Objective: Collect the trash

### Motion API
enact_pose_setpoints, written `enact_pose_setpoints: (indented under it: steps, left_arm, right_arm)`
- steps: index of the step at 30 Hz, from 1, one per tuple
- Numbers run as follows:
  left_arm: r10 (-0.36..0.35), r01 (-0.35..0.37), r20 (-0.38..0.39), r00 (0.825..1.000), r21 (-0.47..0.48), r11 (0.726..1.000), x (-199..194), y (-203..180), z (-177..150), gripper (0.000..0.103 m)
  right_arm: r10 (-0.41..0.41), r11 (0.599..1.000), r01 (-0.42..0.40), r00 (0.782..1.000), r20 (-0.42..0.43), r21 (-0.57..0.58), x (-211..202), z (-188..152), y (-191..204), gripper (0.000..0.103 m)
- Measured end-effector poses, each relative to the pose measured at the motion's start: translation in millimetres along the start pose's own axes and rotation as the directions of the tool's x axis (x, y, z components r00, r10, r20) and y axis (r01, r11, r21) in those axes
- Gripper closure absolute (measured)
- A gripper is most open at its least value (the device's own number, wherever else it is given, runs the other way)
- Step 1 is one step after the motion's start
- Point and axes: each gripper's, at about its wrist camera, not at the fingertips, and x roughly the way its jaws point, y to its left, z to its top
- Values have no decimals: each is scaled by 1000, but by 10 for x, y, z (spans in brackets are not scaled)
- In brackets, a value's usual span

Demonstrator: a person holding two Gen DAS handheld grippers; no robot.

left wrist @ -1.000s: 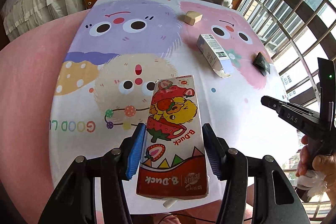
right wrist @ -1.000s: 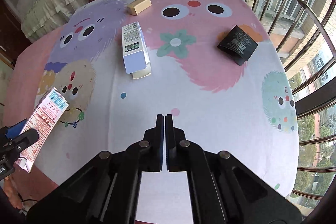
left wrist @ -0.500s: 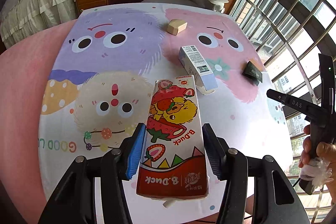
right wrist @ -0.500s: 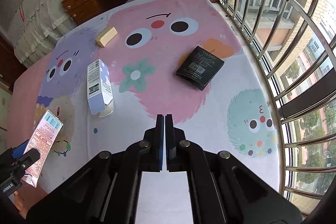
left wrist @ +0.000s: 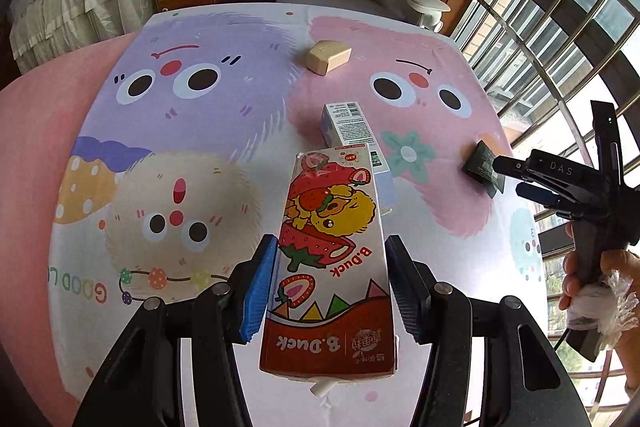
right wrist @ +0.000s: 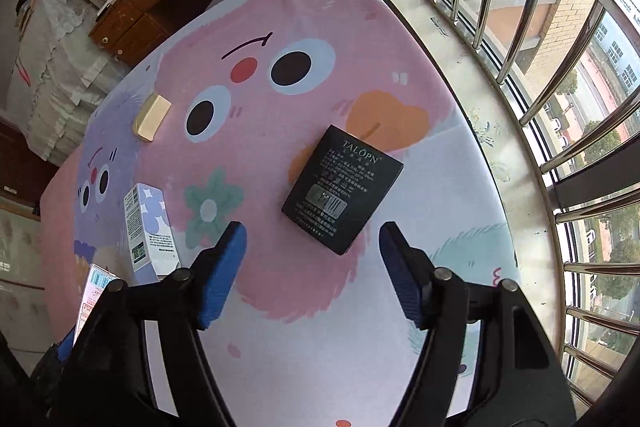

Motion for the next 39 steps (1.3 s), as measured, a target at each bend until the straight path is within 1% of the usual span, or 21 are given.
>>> enact_pose_setpoints:
  steps: [7, 10, 11, 16, 18, 19, 20, 22, 24, 26, 27, 29, 34, 36, 37, 39]
  left_arm:
    - [35, -35, -1, 999, -28, 999, 82, 30, 63, 48]
    - [48, -48, -6, 999, -37, 998, 104, 58, 71, 48]
    - [53, -53, -7, 999, -41, 998, 106, 73, 65, 48]
    - [68, -69, -13, 998, -58, 996, 113, 128, 47, 48]
    - [70, -71, -15, 997, -61, 996, 111, 152, 41, 48]
    - [71, -72, -14, 997, -62, 995, 107, 156, 40, 48]
    - [72, -73, -14, 997, -63, 995, 101, 162, 33, 48]
    - [71, -72, -13, 997, -61, 996, 89, 164, 25, 48]
    - [70, -71, -13, 997, -56, 996, 76, 166, 10, 48]
    - [68, -69, -13, 998, -49, 996, 60, 167, -4, 48]
    - [66, -66, -11, 998, -46, 997, 47, 166, -11, 48]
    - [61, -61, -8, 998, -37, 997, 18, 172, -32, 48]
    - [57, -57, -3, 998, -6, 998, -74, 202, -97, 48]
    - [56, -56, -1, 998, 0, 998, -115, 235, -122, 48]
    - [55, -55, 1, 998, 1, 998, -137, 254, -133, 48]
    - [52, -52, 3, 999, -1, 999, -176, 298, -158, 48]
  right_arm:
    - [-48, 998, 49, 998, -33, 37, 347, 218, 3, 36]
    - [-103, 994, 104, 994, -31, 30, 474, 279, 40, 36]
    - [-126, 992, 126, 992, -17, 17, 497, 304, 67, 36]
    - [-215, 975, 215, 977, 0, -65, 631, 362, 243, 35]
    - [-256, 962, 255, 967, 10, -101, 663, 335, 308, 39]
    - [-272, 954, 273, 962, 22, -124, 672, 308, 339, 43]
    - [-276, 950, 278, 961, 34, -143, 679, 285, 362, 46]
    - [-266, 951, 270, 963, 48, -150, 658, 239, 376, 48]
    - [-252, 958, 257, 966, 56, -130, 619, 218, 363, 56]
    - [-220, 967, 225, 974, 57, -118, 557, 180, 324, 62]
    - [-202, 971, 208, 978, 60, -116, 531, 160, 321, 63]
    - [-193, 971, 201, 979, 73, -129, 472, 105, 326, 65]
    - [-141, 981, 151, 986, 92, -118, 325, -19, 313, 67]
    - [-117, 986, 127, 989, 95, -108, 260, -65, 310, 90]
    - [-107, 987, 117, 990, 92, -107, 222, -85, 308, 94]
    - [-85, 988, 97, 991, 106, -120, 115, -150, 338, 94]
